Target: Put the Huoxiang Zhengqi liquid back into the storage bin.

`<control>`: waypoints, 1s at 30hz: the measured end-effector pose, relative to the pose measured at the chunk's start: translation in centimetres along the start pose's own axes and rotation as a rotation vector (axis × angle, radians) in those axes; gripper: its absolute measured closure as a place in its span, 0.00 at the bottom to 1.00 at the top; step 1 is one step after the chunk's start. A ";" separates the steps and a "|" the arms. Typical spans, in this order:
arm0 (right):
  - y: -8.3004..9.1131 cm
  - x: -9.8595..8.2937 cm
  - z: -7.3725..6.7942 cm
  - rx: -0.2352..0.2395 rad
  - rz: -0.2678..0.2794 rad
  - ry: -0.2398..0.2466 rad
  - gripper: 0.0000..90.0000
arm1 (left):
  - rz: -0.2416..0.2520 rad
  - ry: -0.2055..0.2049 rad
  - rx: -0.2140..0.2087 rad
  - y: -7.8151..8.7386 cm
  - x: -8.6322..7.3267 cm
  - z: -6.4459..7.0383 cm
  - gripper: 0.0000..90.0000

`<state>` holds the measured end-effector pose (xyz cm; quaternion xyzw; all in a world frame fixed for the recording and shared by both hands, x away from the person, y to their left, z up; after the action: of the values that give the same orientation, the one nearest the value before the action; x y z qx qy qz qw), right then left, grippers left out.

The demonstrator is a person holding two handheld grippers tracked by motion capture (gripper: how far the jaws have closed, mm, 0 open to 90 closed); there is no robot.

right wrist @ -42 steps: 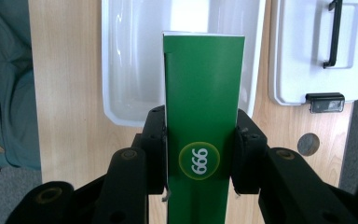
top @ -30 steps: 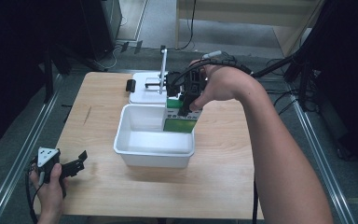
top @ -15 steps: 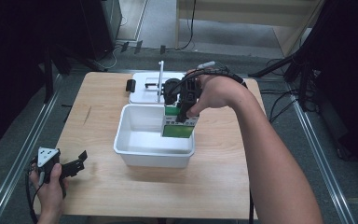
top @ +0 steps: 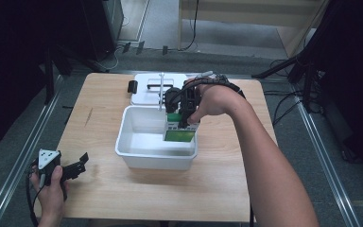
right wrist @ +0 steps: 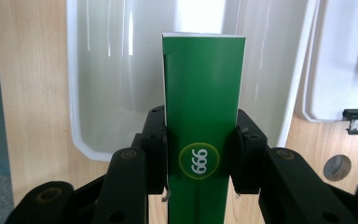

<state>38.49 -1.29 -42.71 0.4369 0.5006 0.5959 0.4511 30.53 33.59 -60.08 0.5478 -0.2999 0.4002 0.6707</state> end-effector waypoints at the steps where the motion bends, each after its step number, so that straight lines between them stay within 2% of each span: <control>1: 0.0 0.0 0.0 0.000 0.000 0.000 0.72 | 0.000 0.000 0.000 0.0 0.0 0.0 0.00; 3: -0.4 -0.1 -0.1 0.006 -0.001 -0.004 0.72 | 0.000 0.000 0.000 0.0 0.0 0.0 0.00; 6: -1.3 0.0 0.0 0.010 0.011 0.015 0.72 | 0.000 0.000 0.000 0.0 0.0 0.0 0.00; 16: -3.3 0.0 0.0 0.026 0.020 0.005 0.72 | 0.003 0.001 0.000 0.0 0.0 0.0 0.00; 30: -5.4 0.3 0.0 0.040 -0.015 0.016 0.72 | 0.003 0.002 -0.002 0.0 0.0 0.0 0.00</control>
<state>39.02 -0.52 -48.05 0.4375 0.5191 0.5858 0.4427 30.54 33.61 -60.05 0.5463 -0.3006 0.4014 0.6709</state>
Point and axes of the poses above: each handheld gripper's, and its own axes: y roughly backward along the jaws, x roughly out of its top, z roughly to its right, the point moved 10 cm from there along -y, roughly forward along the jaws, and after that the axes turned 7 degrees about y, right-handed, at the moved point
